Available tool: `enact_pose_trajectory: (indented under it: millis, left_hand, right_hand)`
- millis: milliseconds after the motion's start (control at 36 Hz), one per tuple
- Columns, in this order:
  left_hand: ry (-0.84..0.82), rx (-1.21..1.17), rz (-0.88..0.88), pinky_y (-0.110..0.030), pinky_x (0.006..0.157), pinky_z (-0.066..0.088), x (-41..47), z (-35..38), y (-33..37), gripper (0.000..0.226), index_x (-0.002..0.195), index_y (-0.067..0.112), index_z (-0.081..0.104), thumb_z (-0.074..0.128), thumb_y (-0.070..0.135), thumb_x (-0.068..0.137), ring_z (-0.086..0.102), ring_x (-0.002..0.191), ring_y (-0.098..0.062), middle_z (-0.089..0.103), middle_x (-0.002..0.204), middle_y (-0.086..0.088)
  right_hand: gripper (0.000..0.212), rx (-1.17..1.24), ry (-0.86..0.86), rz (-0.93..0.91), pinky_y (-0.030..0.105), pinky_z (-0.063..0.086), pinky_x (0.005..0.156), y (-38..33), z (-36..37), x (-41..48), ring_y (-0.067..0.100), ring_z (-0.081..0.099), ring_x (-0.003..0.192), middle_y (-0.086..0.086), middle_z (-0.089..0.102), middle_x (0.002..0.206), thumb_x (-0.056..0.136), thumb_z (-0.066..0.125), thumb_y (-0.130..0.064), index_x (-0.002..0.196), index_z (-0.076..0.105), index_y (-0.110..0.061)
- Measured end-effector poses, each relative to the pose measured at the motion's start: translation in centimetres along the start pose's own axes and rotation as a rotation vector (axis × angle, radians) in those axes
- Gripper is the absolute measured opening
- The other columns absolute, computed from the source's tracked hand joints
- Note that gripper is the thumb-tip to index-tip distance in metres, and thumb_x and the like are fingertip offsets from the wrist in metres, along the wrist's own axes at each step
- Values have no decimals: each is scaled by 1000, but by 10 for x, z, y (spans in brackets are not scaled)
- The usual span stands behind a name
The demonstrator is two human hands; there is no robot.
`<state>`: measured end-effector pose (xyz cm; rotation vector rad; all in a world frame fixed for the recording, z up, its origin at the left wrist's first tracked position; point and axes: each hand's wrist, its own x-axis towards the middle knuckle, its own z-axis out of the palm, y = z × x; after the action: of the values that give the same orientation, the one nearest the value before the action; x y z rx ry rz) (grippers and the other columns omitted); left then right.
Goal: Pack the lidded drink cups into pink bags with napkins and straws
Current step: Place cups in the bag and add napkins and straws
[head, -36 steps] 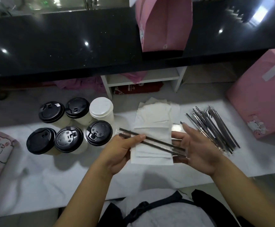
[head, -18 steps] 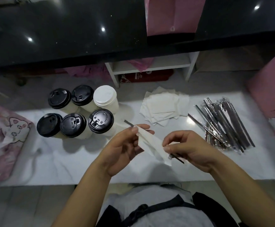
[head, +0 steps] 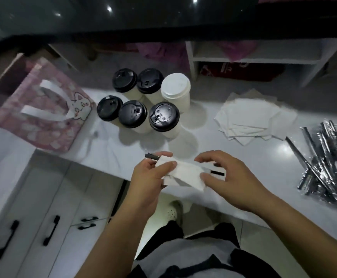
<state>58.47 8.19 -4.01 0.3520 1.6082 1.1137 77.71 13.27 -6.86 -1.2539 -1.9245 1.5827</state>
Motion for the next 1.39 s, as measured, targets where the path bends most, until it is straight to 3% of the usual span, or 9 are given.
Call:
enact_pose_trajectory:
  millis: [167,333,472,667,806,1028,1167,1250,1389]
  left_hand:
    - [145,-246,-7,-25,56,50,-8,-54,-3,21,87,15,63,59,-5,88,64,61,-13,65,67,1]
    - [94,-542,-118,-25,57,57,-12,-125,-2,9,89,-2,69,61,0,88,70,69,-17,72,88,-12]
    - [1,-710,-140,-26,62,59,-23,-203,4,12,90,-7,70,64,2,85,71,76,-21,72,92,-17]
    - [-248,-757,41,-29,85,59,-27,-305,14,11,93,2,68,68,4,82,67,100,-28,69,103,-17]
    - [-331,-547,282,-48,106,45,-30,-342,22,47,123,-5,57,69,-2,78,61,117,-38,64,123,-24]
    - [-61,-297,534,-55,78,55,-25,-371,65,21,93,20,76,76,4,79,68,80,-34,72,88,-18]
    - [14,-275,599,-29,55,55,-17,-392,96,21,85,23,76,75,3,80,62,63,-19,66,78,-19]
    - [78,-195,656,-28,66,58,-8,-410,120,16,82,29,77,77,18,70,69,75,-23,72,82,-11]
    - [241,67,796,-30,81,58,24,-448,174,26,96,21,72,75,1,80,69,92,-17,74,96,3]
  right_hand:
    - [76,-701,-166,-282,41,21,117,-49,53,6,11,39,133,-14,53,135,77,54,-73,139,50,-29]
    - [36,-1059,144,-414,52,31,99,-88,155,26,28,65,96,-1,71,91,68,81,-36,99,72,-21]
    - [6,-1066,178,-567,44,43,86,-128,211,51,25,63,79,-4,67,73,72,71,-19,76,74,-22]
    - [14,-930,169,-503,31,30,66,-185,272,79,21,57,64,-5,64,66,74,63,-28,73,76,-23]
    - [10,-728,63,-392,39,46,61,-222,285,83,19,60,69,0,66,70,84,72,-23,77,75,-17]
    - [10,-377,-191,-334,20,45,50,-274,293,105,16,58,54,4,67,64,87,74,-16,79,78,-21]
    - [8,-385,-264,-443,37,55,61,-300,304,140,15,65,68,1,72,77,89,71,-19,91,78,-24]
    - [9,-414,-267,-520,47,54,72,-318,313,173,16,67,77,-3,73,83,87,72,-28,91,78,-23]
    - [12,-246,-242,-654,26,55,71,-358,305,231,9,71,80,-13,75,86,83,73,-25,94,78,-24]
